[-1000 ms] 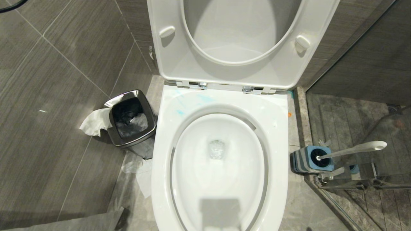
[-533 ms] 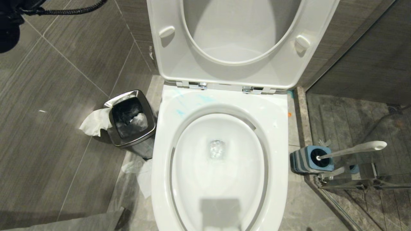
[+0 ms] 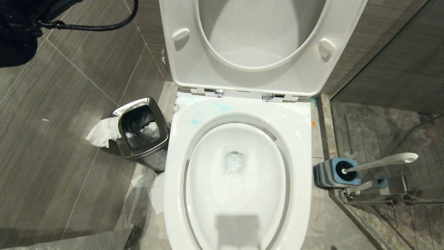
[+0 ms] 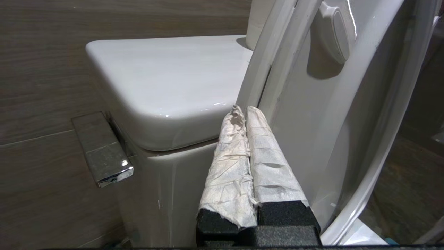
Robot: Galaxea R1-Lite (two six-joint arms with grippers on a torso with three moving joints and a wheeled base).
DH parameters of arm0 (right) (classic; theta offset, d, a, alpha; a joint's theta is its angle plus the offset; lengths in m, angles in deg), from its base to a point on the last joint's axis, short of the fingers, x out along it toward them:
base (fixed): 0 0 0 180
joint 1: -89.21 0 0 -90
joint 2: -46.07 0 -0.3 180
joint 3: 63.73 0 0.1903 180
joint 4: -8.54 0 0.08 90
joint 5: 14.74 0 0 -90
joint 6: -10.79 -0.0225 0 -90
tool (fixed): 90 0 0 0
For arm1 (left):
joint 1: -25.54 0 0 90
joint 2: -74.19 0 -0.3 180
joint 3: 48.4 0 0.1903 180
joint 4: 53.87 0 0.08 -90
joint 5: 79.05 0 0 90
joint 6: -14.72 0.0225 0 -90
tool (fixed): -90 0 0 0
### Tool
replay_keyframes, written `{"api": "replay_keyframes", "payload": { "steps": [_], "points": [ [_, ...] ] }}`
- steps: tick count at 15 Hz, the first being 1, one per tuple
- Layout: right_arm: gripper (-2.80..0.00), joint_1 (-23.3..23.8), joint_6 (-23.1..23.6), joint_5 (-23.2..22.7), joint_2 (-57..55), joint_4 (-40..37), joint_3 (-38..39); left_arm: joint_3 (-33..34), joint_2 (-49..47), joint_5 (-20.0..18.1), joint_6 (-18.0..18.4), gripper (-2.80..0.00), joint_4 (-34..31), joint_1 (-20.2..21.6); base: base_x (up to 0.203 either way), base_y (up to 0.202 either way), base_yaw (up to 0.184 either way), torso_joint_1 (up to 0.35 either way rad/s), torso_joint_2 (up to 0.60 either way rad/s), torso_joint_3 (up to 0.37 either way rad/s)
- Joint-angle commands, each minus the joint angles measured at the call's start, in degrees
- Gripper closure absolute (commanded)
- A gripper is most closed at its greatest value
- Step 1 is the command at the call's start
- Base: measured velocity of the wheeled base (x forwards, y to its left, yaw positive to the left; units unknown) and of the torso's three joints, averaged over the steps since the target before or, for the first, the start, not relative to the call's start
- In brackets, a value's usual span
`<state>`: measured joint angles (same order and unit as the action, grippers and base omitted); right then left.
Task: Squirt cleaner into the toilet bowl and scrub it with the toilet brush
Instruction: Close the toilet lid
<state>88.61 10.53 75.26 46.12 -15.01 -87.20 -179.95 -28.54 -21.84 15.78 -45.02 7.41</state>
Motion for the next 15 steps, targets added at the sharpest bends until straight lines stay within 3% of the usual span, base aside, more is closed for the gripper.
{"api": "replay_keyframes", "payload": {
  "steps": [1,6,15],
  "points": [
    [0.00,0.0,0.0,0.0,0.0,0.0,0.0,0.0,-0.1,2.9,0.1,0.00,0.2,-0.1,0.000,0.000,0.000,0.000,0.00,0.000],
    [0.00,0.0,0.0,0.0,0.0,0.0,0.0,0.1,-0.7,8.4,2.8,0.00,0.2,-1.5,0.000,0.000,0.000,0.000,0.00,0.000],
    [0.00,0.0,0.0,0.0,0.0,0.0,0.0,5.1,-0.3,7.6,5.0,0.00,0.3,-3.3,0.000,0.000,0.000,0.000,0.00,0.000]
  ]
}}
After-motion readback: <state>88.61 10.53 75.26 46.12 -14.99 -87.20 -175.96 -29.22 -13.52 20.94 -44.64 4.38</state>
